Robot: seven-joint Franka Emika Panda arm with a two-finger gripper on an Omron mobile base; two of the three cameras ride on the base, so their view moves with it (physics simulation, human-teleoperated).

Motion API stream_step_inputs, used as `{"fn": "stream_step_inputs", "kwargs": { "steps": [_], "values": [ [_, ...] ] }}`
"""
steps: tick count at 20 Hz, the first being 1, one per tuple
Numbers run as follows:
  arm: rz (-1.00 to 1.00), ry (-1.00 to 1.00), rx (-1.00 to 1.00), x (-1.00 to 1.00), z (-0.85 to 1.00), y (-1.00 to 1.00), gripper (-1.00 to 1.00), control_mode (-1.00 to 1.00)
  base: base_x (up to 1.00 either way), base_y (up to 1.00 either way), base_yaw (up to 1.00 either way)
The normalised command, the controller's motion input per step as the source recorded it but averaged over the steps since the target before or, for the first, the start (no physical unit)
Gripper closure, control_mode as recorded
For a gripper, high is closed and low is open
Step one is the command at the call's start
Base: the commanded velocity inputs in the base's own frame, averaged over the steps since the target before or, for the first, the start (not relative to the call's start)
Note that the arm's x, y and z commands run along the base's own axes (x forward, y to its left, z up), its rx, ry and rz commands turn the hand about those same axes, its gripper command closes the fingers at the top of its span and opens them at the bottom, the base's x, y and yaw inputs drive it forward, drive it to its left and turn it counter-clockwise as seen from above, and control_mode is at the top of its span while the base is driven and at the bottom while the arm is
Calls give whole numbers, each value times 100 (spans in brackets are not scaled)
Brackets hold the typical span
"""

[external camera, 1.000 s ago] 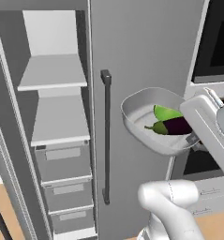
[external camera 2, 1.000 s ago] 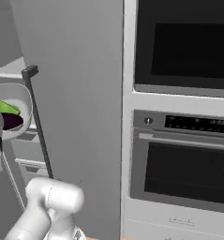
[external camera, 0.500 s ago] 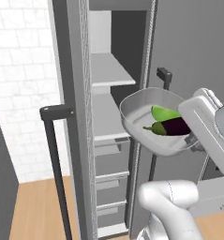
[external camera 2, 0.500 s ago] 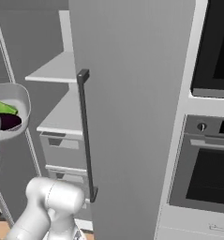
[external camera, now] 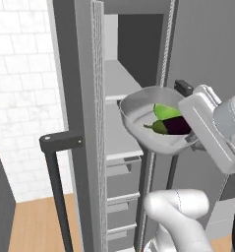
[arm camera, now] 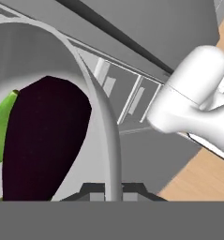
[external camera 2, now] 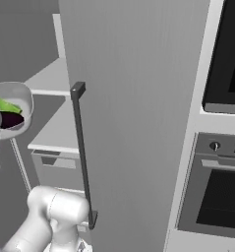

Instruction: Take the meat container that has the shrimp and place it on the second highest rack of the freezer. Then take the vegetable container that has the eggplant and lemon wedge and place it on the highest rack of the freezer.

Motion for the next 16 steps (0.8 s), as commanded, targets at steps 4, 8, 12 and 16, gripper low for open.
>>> {"fn": "stream_step_inputs", "kwargs": {
  "steps": [4,8,12,16],
  "values": [
    [-22,0,0,45,16,53,100,-100,0,0,0],
    [-28,0,0,87,8,29,100,-100,0,0,0],
    [-23,1,0,100,1,9,100,-100,0,0,0],
    [-6,4,0,100,0,0,100,-100,0,0,0]
  ]
}}
